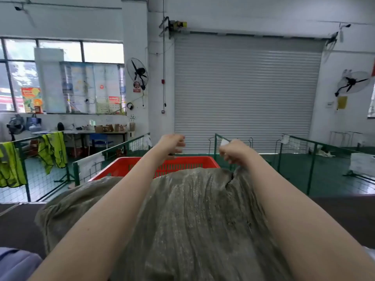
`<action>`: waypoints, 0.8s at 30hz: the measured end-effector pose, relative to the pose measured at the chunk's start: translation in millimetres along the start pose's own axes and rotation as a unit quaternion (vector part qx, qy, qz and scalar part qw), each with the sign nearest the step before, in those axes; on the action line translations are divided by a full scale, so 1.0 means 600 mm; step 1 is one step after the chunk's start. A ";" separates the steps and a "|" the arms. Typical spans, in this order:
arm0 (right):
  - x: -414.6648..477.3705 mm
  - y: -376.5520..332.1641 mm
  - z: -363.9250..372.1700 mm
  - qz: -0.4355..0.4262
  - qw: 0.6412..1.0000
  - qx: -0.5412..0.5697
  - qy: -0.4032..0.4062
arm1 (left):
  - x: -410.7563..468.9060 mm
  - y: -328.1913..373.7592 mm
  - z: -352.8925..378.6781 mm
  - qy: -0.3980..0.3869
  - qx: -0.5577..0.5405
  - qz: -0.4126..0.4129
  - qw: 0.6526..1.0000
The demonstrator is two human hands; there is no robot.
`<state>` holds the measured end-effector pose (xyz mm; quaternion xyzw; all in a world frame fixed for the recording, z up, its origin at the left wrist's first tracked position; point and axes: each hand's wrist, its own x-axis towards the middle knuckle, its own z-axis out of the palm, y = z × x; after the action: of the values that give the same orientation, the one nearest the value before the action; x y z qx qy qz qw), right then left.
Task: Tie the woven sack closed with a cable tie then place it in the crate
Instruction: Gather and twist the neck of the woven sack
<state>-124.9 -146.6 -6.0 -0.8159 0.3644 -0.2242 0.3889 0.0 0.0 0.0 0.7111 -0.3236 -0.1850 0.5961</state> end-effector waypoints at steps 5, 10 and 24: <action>-0.019 0.057 -0.017 0.065 0.976 -0.206 -0.001 | -0.018 -0.020 0.064 -0.120 0.198 0.034 0.972; -0.014 0.102 -0.025 0.080 0.966 -0.236 0.070 | -0.031 -0.037 0.112 -0.225 0.297 -0.025 0.928; -0.067 0.160 -0.043 0.225 0.913 -0.234 -0.247 | -0.024 -0.114 0.189 -0.322 0.481 -0.057 0.813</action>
<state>-207.4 -169.6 -70.4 -0.8091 0.4727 0.1700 0.3051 -67.5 -67.0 -93.2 0.8239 -0.5040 -0.2577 0.0280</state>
